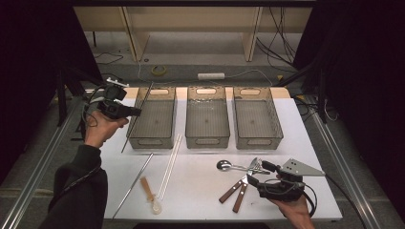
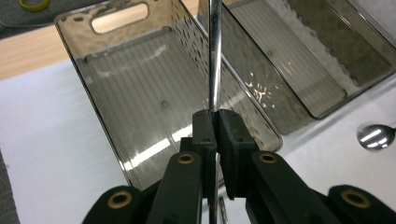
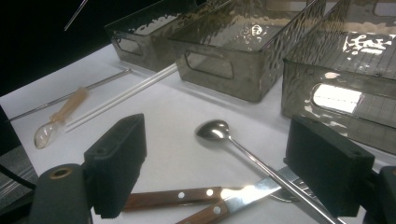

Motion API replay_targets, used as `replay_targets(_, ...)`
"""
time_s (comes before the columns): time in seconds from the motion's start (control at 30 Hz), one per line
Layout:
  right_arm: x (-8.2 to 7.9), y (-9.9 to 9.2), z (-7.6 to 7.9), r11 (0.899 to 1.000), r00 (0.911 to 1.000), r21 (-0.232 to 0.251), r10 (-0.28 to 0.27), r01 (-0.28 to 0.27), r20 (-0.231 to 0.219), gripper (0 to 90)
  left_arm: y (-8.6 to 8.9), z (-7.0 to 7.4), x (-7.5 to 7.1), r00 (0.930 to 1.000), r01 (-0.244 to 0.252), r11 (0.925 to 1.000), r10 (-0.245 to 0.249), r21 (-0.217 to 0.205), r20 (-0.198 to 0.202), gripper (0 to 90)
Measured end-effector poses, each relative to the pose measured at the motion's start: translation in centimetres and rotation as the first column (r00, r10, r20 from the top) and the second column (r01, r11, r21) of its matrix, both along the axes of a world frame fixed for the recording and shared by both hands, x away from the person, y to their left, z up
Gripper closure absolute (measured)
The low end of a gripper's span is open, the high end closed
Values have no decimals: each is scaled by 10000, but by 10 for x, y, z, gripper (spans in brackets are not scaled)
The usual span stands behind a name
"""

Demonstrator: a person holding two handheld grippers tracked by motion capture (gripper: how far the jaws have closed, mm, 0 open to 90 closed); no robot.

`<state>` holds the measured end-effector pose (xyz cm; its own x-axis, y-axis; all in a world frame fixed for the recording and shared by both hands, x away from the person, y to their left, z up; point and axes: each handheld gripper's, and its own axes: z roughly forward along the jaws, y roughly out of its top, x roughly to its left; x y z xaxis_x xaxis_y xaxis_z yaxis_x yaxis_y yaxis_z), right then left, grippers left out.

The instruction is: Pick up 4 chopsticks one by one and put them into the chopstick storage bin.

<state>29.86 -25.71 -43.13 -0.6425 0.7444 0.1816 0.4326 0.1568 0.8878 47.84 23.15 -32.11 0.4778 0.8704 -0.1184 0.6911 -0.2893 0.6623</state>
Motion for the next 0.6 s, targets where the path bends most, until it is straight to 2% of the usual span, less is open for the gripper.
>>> replay_targets(0.17,0,0,0,10000,10000,-5,16,-16,0,213,-4,6,12,9999,62,9999,-64,144,147,852)
replay_targets(0.3,0,0,0,10000,10000,5,16,-16,-46,214,-6,8,23,9994,-91,10000,90,30,341,852)
replay_targets(0.6,0,0,0,10000,10000,-9,40,-40,3,214,-13,3,40,9972,-333,9994,333,-6,671,852)
